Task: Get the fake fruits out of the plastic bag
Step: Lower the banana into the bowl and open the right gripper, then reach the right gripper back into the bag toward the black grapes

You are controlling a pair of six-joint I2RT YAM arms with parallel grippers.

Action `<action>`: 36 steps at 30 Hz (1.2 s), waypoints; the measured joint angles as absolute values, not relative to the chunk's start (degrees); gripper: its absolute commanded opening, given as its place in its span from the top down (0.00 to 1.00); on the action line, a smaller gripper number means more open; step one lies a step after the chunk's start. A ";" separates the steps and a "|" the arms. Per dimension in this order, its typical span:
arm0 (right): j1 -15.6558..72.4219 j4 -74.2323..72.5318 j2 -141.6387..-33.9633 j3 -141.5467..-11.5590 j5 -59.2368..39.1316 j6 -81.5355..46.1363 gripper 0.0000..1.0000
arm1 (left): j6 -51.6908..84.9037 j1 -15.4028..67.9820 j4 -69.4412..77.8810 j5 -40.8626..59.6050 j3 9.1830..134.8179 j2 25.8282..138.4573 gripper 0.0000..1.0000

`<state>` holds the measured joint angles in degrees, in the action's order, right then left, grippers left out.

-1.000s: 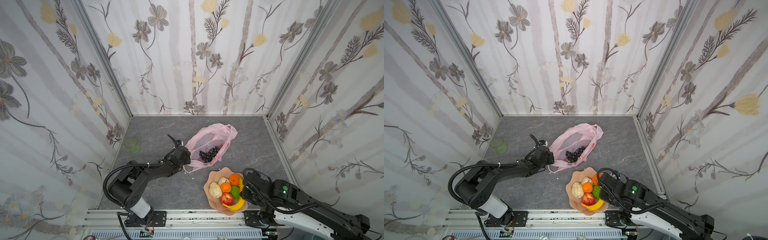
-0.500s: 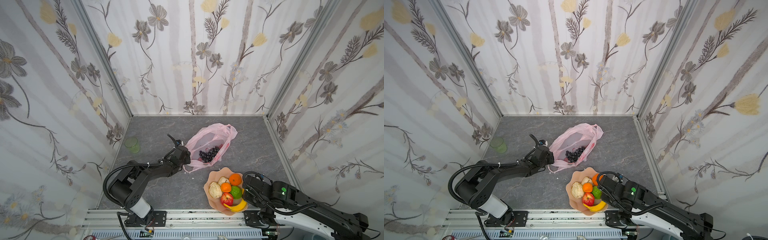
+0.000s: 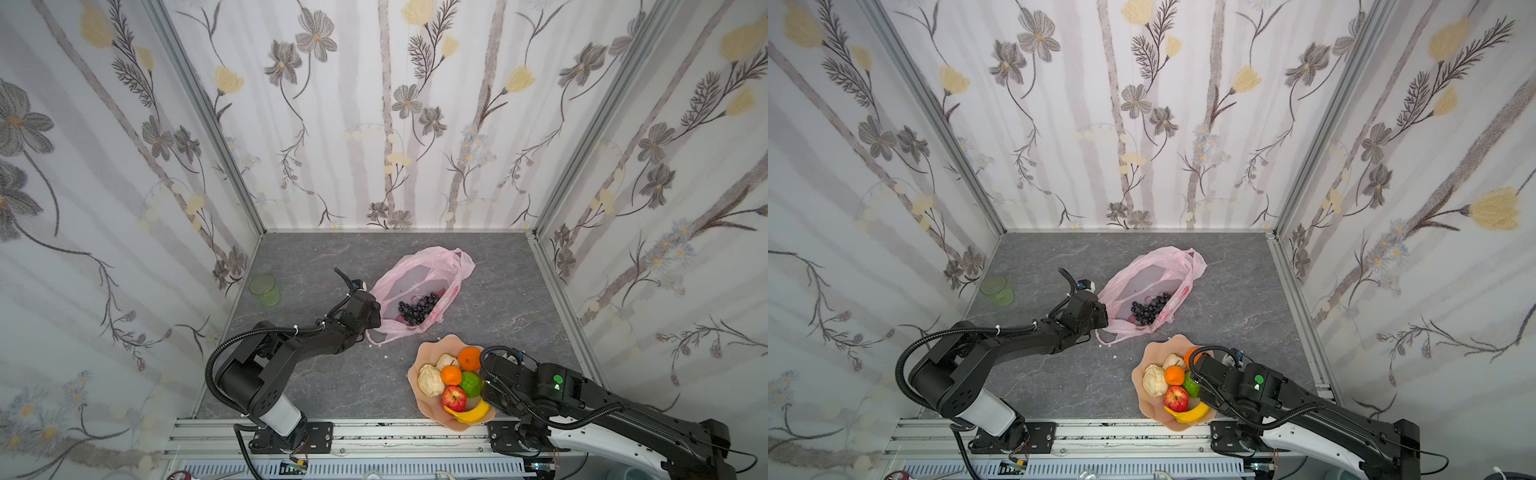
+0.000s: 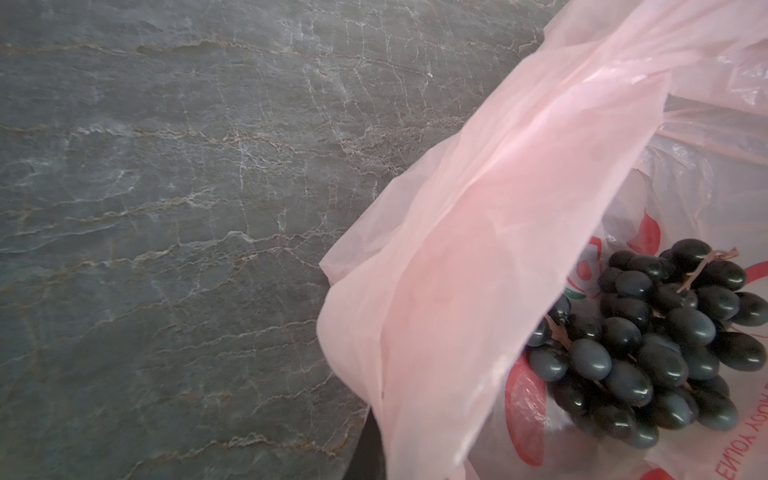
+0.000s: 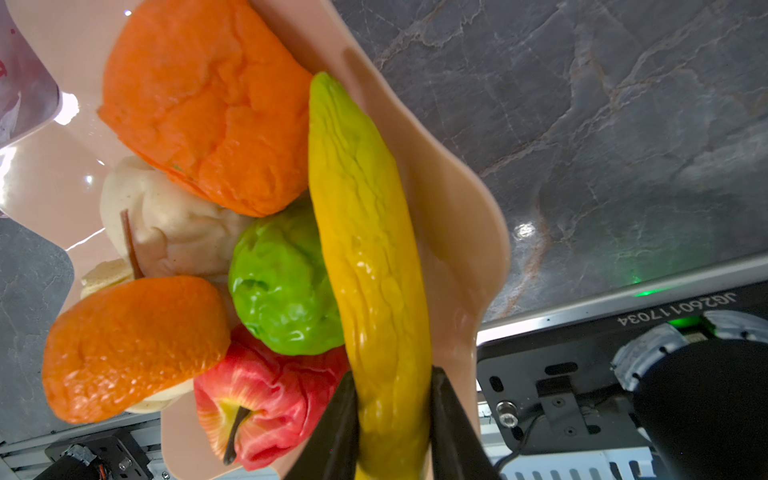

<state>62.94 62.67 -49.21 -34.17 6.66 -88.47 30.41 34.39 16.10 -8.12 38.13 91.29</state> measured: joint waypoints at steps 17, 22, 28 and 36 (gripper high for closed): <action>62.98 62.00 -49.78 -34.46 7.92 -88.90 0.57 | 30.41 34.28 16.10 -7.90 38.13 91.15 0.92; 62.98 63.86 -49.67 -37.17 9.63 -88.84 0.52 | 30.41 34.28 16.10 -7.90 38.13 91.15 0.92; 62.48 66.48 -52.64 -46.02 15.20 -85.80 0.47 | 30.41 34.28 16.08 -7.90 38.13 91.00 0.92; 57.71 58.94 -63.86 -57.12 20.53 -71.22 0.43 | 30.41 34.17 16.10 -7.90 38.13 90.54 0.92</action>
<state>57.71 58.94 -63.86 -57.12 20.53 -71.22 30.41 34.17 16.10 -7.90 38.13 90.54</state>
